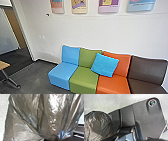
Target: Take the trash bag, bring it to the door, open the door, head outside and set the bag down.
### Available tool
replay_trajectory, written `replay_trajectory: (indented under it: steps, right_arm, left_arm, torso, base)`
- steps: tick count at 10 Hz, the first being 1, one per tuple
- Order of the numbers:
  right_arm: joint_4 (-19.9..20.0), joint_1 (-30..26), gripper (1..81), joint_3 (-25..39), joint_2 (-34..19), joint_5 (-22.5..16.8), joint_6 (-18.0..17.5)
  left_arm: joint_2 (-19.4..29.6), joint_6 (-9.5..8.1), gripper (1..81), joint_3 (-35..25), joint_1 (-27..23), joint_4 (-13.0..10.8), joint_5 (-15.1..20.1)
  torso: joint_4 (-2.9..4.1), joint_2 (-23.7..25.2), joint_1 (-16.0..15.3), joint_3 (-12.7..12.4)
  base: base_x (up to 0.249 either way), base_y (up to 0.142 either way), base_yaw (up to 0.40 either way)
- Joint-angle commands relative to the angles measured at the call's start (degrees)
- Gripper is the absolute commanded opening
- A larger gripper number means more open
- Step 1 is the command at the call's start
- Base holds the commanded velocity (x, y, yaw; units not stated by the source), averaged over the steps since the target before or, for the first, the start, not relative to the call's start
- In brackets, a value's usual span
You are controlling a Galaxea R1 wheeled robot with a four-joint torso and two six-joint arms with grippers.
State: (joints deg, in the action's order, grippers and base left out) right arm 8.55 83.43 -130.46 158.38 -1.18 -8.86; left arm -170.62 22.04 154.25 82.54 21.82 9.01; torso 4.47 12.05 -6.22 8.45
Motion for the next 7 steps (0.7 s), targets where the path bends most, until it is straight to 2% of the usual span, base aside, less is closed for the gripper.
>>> replay_trajectory:
  steps: [1, 2, 4, 5, 7]
  right_arm:
    - [-0.55, -2.96, 81.1, 0.48, -0.67, -3.48, 0.16]
    - [-0.55, -2.95, 81.1, 0.48, -0.58, -3.48, 0.16]
    - [-0.90, -2.87, 81.1, -1.09, 0.90, -3.48, 0.16]
    - [-0.90, -2.70, 81.1, -2.68, 1.97, -3.48, 0.16]
    - [-1.25, -2.17, 81.1, -7.14, 5.11, -3.48, 0.16]
  left_arm:
    - [0.37, 0.11, 1.0, 0.18, -2.87, -0.38, 4.09]
    - [0.45, 0.11, 1.0, 0.18, -2.87, -0.38, 4.09]
    - [0.36, 0.02, 1.0, 0.18, -2.87, -0.38, 4.09]
    - [0.45, 0.02, 1.0, 0.18, -2.87, -0.29, 4.00]
    - [0.28, -0.07, 1.0, 0.18, -2.87, -0.20, 3.92]
  torso:
    - [0.00, -5.44, 3.50, -5.17]
    - [0.00, -7.50, 4.87, -1.79]
    - [0.00, -10.65, 6.22, -3.41]
    - [0.00, -6.75, 4.26, -3.89]
    - [0.00, -9.09, 4.92, -4.02]
  base:
    - [0.000, 0.000, 0.000]
    - [0.000, 0.000, 0.000]
    - [0.000, 0.000, 0.000]
    - [0.000, 0.000, 0.000]
    - [0.000, 0.000, 0.000]
